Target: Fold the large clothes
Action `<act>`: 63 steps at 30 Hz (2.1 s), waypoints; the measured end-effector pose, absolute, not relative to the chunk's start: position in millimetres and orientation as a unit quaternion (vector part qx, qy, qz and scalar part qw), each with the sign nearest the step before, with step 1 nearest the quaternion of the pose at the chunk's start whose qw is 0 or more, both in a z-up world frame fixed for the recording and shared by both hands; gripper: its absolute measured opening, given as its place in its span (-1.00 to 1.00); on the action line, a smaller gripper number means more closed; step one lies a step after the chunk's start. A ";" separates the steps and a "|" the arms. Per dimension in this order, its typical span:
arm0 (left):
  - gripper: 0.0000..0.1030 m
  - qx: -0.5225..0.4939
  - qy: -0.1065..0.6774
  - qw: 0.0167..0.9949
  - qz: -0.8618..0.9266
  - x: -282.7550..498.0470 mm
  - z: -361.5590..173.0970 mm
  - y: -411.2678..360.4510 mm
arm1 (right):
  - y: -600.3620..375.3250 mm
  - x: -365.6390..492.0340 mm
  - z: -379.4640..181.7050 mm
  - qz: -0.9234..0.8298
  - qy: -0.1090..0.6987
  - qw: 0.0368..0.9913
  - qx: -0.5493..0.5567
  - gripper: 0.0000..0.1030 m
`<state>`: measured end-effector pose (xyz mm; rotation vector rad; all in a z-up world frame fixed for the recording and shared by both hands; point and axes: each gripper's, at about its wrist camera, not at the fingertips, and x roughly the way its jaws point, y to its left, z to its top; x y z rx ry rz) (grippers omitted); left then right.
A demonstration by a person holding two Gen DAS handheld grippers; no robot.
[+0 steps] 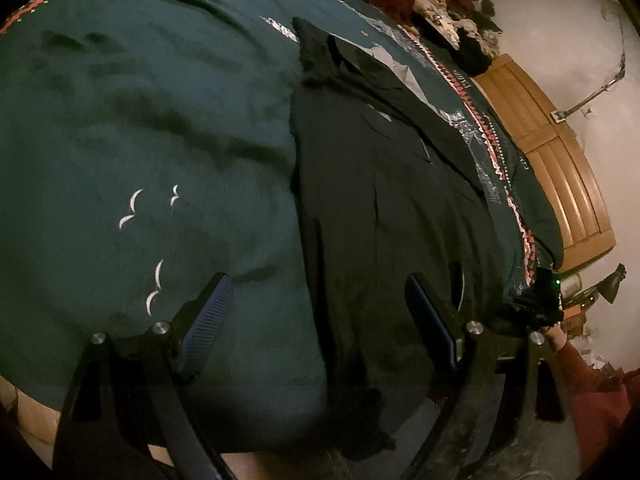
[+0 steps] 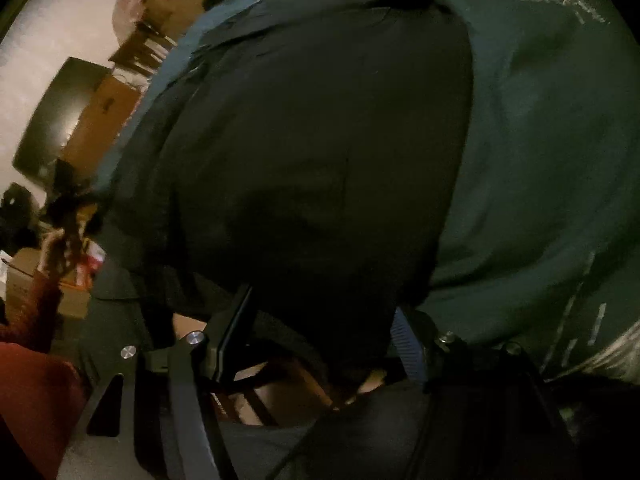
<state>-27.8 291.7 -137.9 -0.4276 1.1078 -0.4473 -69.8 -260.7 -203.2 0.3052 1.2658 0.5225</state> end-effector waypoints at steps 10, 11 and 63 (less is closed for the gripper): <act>0.14 -0.146 0.543 0.784 -0.265 -35.1 -146.8 252.6 | -248.4 -68.5 -208.6 0.242 0.603 0.749 0.131 0.36; 0.09 -0.139 0.544 0.783 -0.266 -34.7 -148.2 249.5 | -246.1 -70.0 -208.5 0.244 0.604 0.748 0.129 0.36; -0.56 -0.187 0.568 0.744 -0.297 -42.1 -171.0 253.1 | -255.4 -39.7 -183.1 0.246 0.605 0.736 0.178 -0.66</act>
